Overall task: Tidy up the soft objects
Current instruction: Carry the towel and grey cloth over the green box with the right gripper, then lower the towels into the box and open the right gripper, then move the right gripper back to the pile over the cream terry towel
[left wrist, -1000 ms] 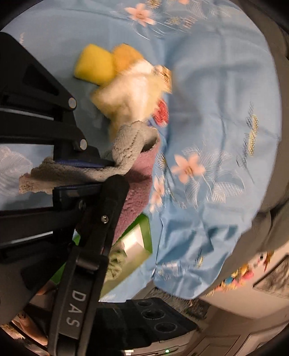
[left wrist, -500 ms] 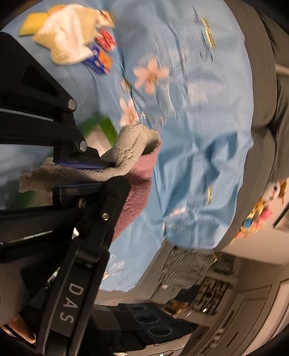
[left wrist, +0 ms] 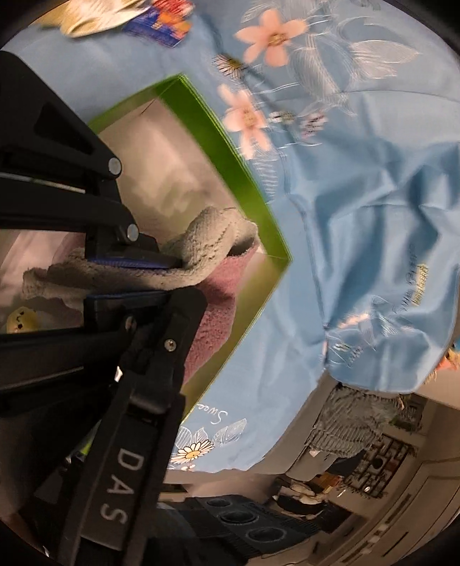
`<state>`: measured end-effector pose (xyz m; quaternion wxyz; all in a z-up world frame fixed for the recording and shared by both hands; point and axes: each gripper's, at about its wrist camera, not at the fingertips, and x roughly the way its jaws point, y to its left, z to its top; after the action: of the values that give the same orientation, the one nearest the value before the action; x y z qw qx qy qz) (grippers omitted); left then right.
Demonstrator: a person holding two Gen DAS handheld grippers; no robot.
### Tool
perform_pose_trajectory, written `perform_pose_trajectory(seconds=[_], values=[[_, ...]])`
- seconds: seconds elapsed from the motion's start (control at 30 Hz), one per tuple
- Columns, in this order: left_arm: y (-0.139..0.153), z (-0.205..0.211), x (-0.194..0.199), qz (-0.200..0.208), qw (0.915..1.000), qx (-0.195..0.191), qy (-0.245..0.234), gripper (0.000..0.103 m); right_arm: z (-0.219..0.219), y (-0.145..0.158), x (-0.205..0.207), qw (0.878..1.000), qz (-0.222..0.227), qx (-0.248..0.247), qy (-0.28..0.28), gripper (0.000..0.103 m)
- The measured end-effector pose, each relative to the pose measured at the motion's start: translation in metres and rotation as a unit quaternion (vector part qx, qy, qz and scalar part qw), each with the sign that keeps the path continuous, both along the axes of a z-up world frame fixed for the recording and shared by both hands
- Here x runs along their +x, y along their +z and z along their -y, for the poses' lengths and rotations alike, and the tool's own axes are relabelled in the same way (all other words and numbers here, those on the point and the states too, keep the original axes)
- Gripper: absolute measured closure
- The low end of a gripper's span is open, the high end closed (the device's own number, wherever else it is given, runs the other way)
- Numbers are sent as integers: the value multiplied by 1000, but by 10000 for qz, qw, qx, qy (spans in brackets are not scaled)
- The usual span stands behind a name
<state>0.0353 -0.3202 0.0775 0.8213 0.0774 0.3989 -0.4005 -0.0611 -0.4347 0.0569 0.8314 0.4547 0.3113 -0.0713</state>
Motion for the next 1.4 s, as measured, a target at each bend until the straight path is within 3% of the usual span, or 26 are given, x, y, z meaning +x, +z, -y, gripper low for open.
perform_pose_trajectory(seconds=[0.1, 0.27, 0.37, 0.4, 0.47, 0.53, 0.63, 0.73, 0.8, 0.97, 1.03, 1.2, 1.33, 1.4], values=[[-12, 2, 6, -442, 9989, -71, 109, 96, 0, -4, 0, 9999, -161, 1, -53, 79], [-15, 3, 3, -525, 9985, 82, 162, 90, 0, -10, 0, 9996, -248, 113, -36, 78], [-14, -1, 1, -517, 9980, 168, 313, 78, 0, -7, -3, 9996, -237, 115, -67, 78], [-12, -2, -1, -499, 9980, 192, 340, 68, -1, -4, -6, 9997, -224, 34, -114, 78], [-7, -8, -6, -405, 9985, 159, 328, 50, -2, 2, -12, 9996, -144, -111, -201, 71], [-1, -15, -11, -266, 9990, 90, 333, 35, -4, 8, -17, 9994, -66, -192, -275, 53], [14, -32, -26, 54, 9993, -112, 350, 27, -8, 17, -26, 9983, 105, -380, -430, 34], [21, -46, -34, 125, 9989, -169, 415, 25, -15, 29, -34, 9954, 363, -693, -548, 20], [25, -62, -41, 219, 9981, -217, 542, 23, -21, 37, -37, 9930, 523, -897, -557, 15], [35, -109, -50, 299, 9936, -299, 1051, 19, -37, 50, -40, 9896, 723, -1153, -475, 13], [38, -137, -54, 384, 9900, -204, 1339, 14, -47, 57, -43, 9853, 826, -1416, -485, 10], [40, -211, -64, 512, 9748, -105, 2169, 13, -79, 72, -45, 9741, 1192, -1905, -262, 6], [33, -267, -72, 596, 9573, 71, 2829, 12, -109, 71, -34, 9759, 1241, -1770, 284, 6], [26, -297, -72, 528, 9456, 129, 3208, 12, -135, 70, -27, 9700, 1214, -2022, 591, 6]])
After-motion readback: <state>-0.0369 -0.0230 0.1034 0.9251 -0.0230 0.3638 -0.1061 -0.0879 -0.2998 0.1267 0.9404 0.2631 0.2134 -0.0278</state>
